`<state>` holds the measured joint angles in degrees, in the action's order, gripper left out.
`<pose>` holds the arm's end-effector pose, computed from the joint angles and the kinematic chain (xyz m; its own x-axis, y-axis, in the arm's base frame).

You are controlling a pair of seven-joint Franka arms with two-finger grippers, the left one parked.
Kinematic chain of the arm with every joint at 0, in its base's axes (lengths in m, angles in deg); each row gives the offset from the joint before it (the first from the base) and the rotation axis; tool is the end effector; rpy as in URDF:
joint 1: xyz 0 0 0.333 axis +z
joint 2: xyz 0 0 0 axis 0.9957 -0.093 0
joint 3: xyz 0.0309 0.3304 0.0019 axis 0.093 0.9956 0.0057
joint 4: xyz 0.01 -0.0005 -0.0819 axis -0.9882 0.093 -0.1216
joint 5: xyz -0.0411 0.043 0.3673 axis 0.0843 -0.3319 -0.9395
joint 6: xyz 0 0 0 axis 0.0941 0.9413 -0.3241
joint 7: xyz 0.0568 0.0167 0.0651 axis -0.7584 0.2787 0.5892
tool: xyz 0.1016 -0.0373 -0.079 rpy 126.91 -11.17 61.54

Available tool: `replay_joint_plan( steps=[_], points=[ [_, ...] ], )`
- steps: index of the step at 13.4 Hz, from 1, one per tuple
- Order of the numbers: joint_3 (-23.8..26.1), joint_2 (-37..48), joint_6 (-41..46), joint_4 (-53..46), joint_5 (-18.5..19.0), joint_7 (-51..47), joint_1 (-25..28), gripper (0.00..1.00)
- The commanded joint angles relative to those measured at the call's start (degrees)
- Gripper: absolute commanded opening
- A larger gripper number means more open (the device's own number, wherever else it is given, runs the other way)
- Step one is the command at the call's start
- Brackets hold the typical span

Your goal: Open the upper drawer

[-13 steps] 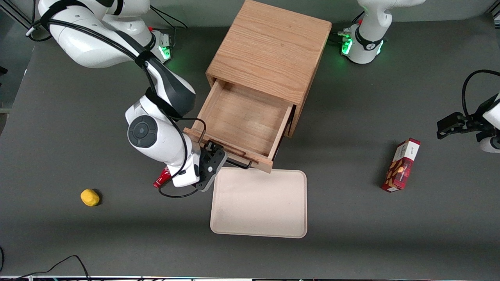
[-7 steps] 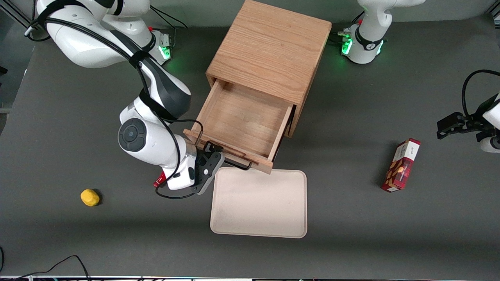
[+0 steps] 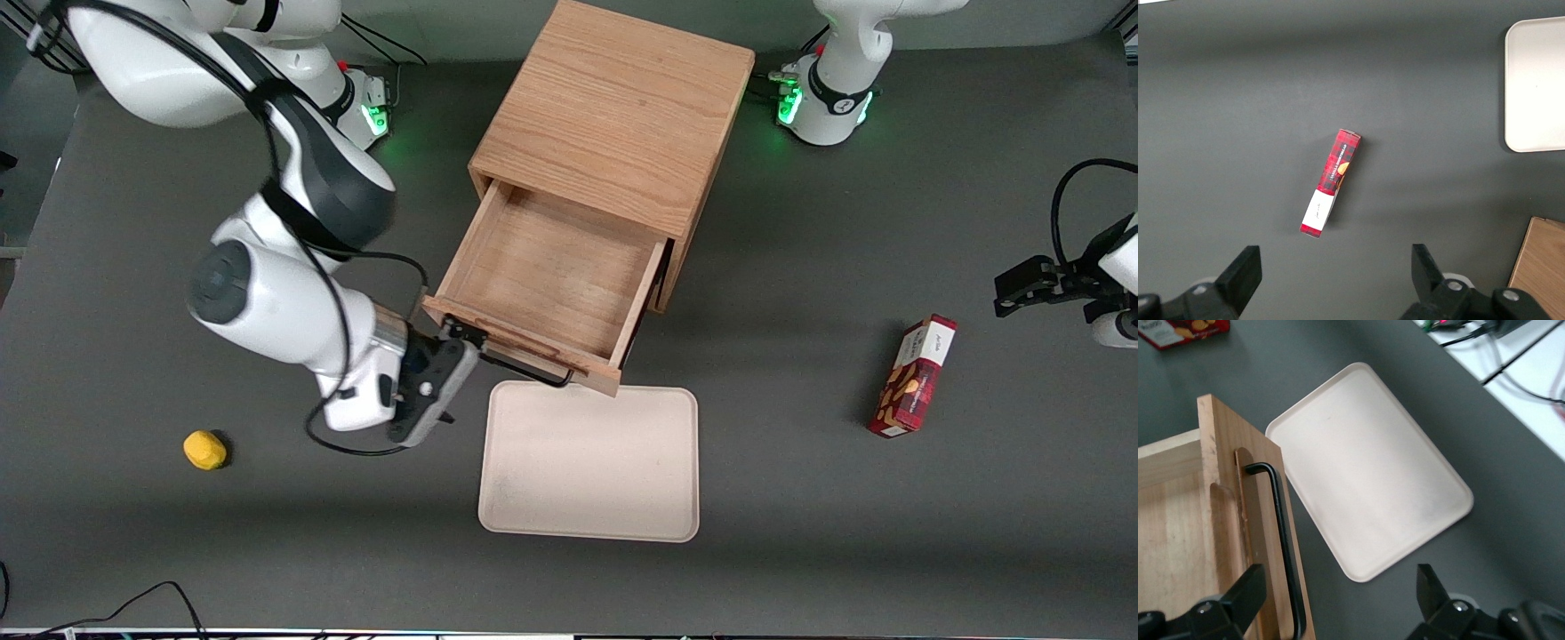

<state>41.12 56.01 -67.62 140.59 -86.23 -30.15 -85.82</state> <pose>0.6611 0.2928 0.4926 0.6443 0.6949 0.3194 0.7606 -0.6259 -0.1725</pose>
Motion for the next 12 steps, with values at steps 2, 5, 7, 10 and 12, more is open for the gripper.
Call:
replay_joint_plan(
  steps=[2,5,7,10,12],
  points=[
    [-10.1,12.6,11.5,4.5,-9.0,0.7,-2.9,1.0],
    [-17.4,23.1,16.3,12.1,-10.0,-11.4,-5.6,1.0],
    [-18.3,30.1,18.9,17.6,-8.7,-23.1,-8.4,1.0],
    [-18.4,37.7,19.3,27.5,-4.0,-32.3,-12.7,1.0],
    [-18.4,37.9,19.5,27.6,-2.9,-32.3,-13.3,1.0]
  ],
)
